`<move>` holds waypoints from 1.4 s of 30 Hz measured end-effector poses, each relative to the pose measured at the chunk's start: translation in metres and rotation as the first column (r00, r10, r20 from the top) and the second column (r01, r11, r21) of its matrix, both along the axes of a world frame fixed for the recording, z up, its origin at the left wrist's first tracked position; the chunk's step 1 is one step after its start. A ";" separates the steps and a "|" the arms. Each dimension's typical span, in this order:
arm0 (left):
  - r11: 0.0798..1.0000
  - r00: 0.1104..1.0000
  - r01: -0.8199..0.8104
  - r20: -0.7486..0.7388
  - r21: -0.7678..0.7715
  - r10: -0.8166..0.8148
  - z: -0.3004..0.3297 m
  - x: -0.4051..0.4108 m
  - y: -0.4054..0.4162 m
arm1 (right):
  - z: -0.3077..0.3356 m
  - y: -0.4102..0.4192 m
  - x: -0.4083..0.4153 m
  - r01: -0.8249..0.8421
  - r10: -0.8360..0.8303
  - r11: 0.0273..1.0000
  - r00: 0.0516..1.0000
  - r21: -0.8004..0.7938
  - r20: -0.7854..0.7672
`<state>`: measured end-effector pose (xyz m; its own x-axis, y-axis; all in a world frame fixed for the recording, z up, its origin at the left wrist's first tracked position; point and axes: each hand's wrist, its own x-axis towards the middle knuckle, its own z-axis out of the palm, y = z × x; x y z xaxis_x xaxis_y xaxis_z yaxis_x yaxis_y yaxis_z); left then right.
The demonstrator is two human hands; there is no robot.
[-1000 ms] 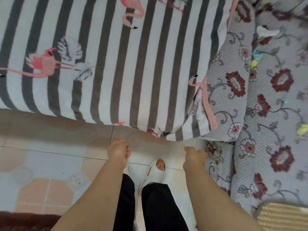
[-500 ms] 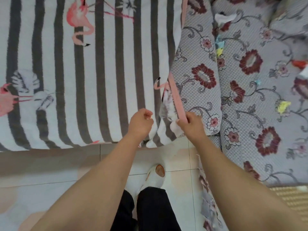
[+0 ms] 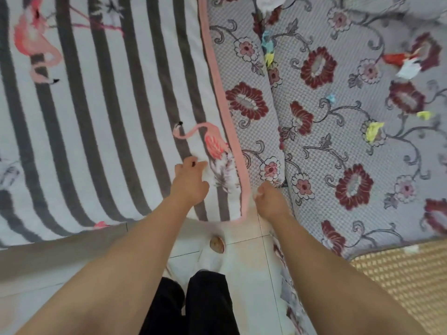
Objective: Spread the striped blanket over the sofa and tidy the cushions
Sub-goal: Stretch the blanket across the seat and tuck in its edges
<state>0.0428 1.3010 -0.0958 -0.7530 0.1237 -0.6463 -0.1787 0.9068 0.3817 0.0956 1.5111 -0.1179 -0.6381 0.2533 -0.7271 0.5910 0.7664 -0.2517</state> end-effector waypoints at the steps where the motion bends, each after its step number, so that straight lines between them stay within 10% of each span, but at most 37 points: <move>1: 1.000 1.000 0.008 -0.005 0.013 -0.008 0.002 -0.003 0.000 | 0.003 0.001 -0.007 -0.005 0.004 1.000 1.000 -0.018 -0.025; 20: 0.979 0.971 -0.078 -0.209 0.187 0.117 0.024 -0.197 -0.036 | 0.029 -0.077 -0.268 0.033 -0.097 0.980 0.940 -0.197 -0.326; 32: 0.984 0.943 -0.009 -0.326 0.177 0.067 -0.001 -0.295 -0.070 | -0.008 -0.100 -0.399 -0.023 0.066 0.988 0.958 0.152 -0.280; 42: 0.983 0.927 0.005 -0.370 0.184 0.065 -0.015 -0.349 -0.032 | 0.012 -0.111 -0.552 0.110 -0.224 0.953 0.885 -0.284 -0.408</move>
